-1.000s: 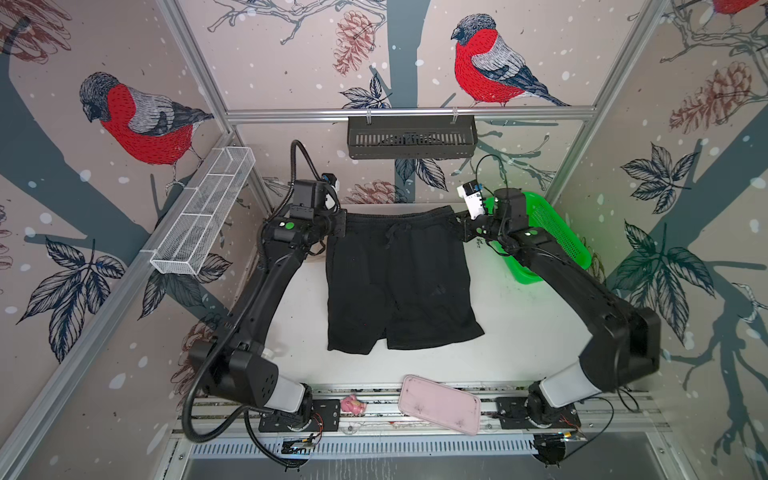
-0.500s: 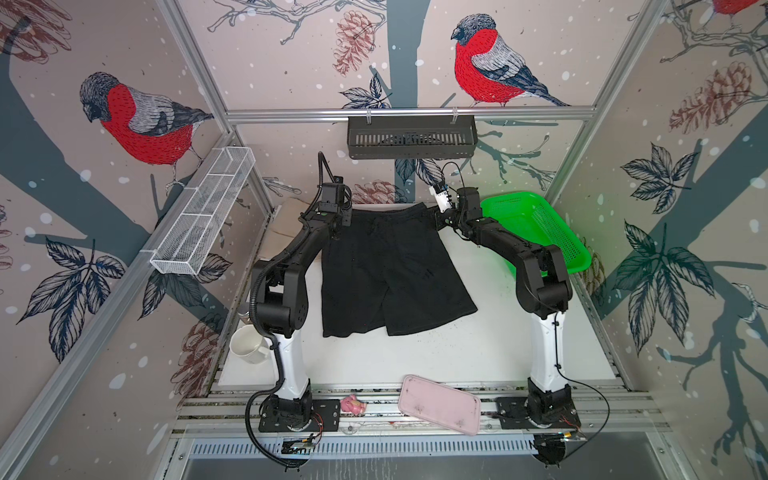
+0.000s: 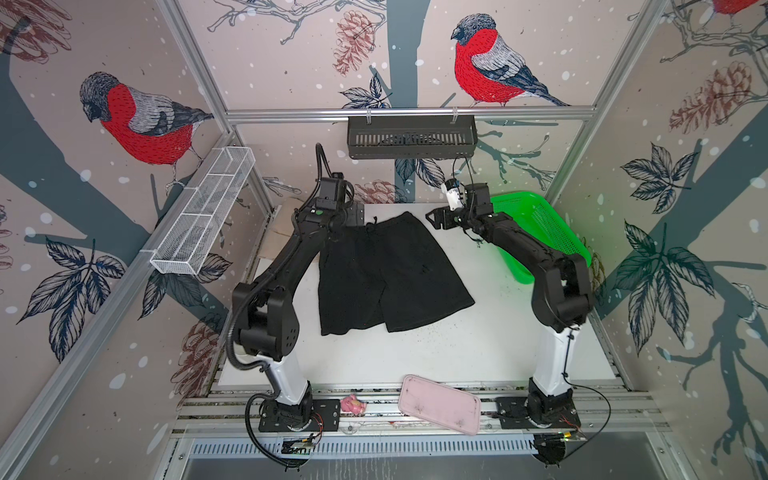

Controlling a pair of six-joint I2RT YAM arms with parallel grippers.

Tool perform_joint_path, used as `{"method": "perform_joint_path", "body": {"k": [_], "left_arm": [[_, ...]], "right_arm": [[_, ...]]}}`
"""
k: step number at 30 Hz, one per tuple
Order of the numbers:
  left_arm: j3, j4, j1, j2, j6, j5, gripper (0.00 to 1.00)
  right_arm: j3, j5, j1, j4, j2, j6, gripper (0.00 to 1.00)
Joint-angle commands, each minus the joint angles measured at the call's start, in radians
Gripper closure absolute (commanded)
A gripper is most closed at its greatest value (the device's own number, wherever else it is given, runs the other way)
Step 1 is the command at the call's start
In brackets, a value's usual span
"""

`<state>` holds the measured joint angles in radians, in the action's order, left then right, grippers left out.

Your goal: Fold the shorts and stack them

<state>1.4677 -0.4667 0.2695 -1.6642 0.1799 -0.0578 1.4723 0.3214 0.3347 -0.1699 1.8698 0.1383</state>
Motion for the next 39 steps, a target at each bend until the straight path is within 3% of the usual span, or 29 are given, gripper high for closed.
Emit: {"method": "perform_joint_path", "body": {"k": [1, 4, 7, 11, 16, 20, 25, 27, 34, 35, 36, 39], "left_arm": [[-0.226, -0.036, 0.037, 0.144, 0.107, 0.219, 0.03], [-0.450, 0.056, 0.098, 0.317, 0.147, 0.278, 0.03], [-0.591, 0.134, 0.195, 0.420, 0.160, 0.271, 0.03], [-0.674, 0.173, 0.255, 0.446, 0.170, 0.225, 0.03], [-0.712, 0.178, 0.272, 0.378, 0.213, 0.155, 0.03], [-0.738, 0.245, 0.276, 0.334, 0.222, 0.189, 0.03], [-0.757, 0.307, 0.300, 0.269, 0.201, 0.218, 0.03], [-0.768, 0.332, 0.318, 0.250, 0.197, 0.235, 0.03], [-0.761, 0.365, 0.393, 0.250, 0.200, 0.291, 0.03], [-0.759, 0.376, 0.413, 0.257, 0.203, 0.302, 0.03], [-0.759, 0.395, 0.434, 0.264, 0.215, 0.317, 0.03], [-0.747, 0.426, 0.471, 0.296, 0.243, 0.357, 0.03]], "right_arm": [[-0.236, -0.147, 0.000, -0.094, -0.168, 0.096, 0.16], [-0.462, -0.222, 0.003, -0.122, -0.310, 0.153, 0.19], [-0.601, -0.260, 0.008, -0.140, -0.385, 0.190, 0.22], [-0.700, -0.281, 0.032, -0.099, -0.418, 0.229, 0.25], [-0.702, -0.280, 0.057, -0.047, -0.338, 0.239, 0.29], [-0.682, -0.301, 0.064, -0.047, -0.282, 0.234, 0.50], [-0.667, -0.305, 0.055, -0.028, -0.235, 0.222, 0.88], [-0.643, -0.322, 0.030, -0.036, -0.222, 0.211, 0.97], [-0.470, -0.473, -0.089, -0.090, -0.172, 0.139, 0.96], [-0.451, -0.464, -0.097, -0.085, -0.162, 0.132, 0.83], [-0.429, -0.453, -0.104, -0.088, -0.152, 0.123, 0.65], [-0.374, -0.411, -0.101, -0.111, -0.148, 0.108, 0.40]]}}
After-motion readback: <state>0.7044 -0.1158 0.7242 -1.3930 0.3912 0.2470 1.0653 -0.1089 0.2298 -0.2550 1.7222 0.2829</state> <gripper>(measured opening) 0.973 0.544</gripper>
